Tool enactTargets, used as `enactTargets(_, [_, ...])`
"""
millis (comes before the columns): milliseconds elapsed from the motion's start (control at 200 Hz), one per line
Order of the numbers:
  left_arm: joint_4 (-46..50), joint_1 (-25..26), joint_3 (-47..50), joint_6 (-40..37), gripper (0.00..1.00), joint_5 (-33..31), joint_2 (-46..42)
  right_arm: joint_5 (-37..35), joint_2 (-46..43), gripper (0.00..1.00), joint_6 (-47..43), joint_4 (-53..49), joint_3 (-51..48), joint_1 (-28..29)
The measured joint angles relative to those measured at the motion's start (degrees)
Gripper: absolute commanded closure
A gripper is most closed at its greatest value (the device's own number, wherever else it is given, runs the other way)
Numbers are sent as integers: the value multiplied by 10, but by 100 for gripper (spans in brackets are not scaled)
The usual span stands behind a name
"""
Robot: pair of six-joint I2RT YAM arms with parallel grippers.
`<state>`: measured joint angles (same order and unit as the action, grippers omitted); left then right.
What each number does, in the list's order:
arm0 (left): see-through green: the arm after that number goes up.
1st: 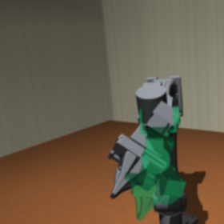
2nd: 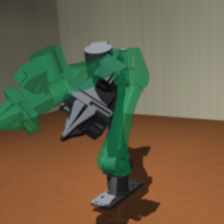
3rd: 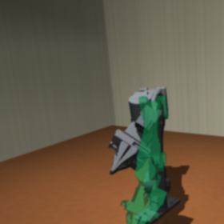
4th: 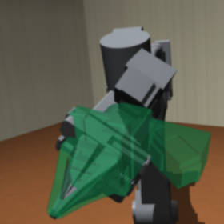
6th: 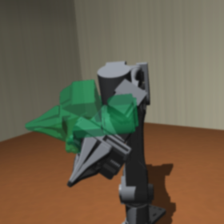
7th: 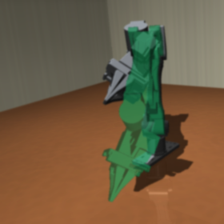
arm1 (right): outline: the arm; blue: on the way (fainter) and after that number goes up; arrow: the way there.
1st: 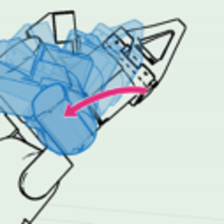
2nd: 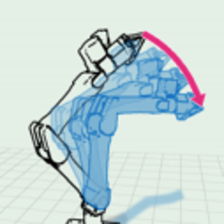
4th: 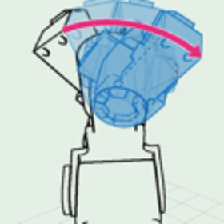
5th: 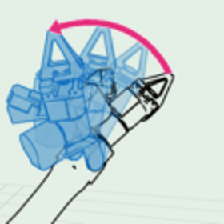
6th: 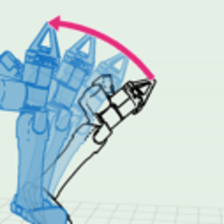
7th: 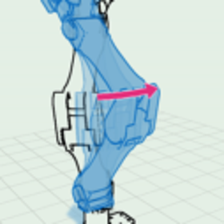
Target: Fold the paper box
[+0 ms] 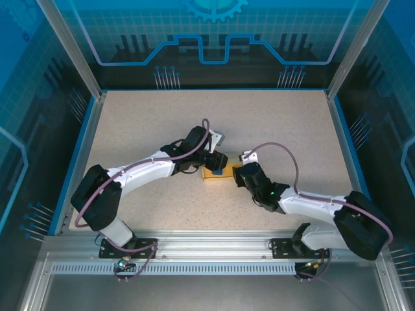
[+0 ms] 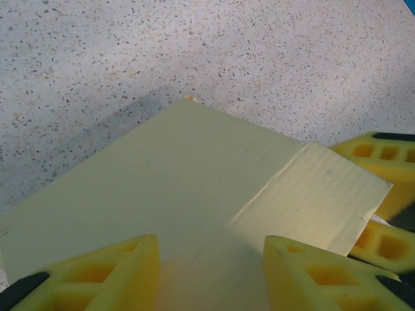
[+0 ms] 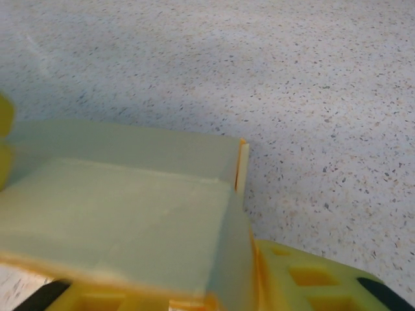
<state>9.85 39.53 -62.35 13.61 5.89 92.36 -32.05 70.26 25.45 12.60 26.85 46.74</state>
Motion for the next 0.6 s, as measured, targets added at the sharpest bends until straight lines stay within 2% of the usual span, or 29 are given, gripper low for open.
enactTargets(295, [-42,1,46,24,53,0,0,35,-162,50,-19,-113,-1,8])
enactTargets(440, [-69,4,70,40,53,0,1,71,-155,49,-26,-151,40,-10])
enactTargets(600, [-96,5,92,56,52,0,3,128,-83,49,-24,-170,109,-79])
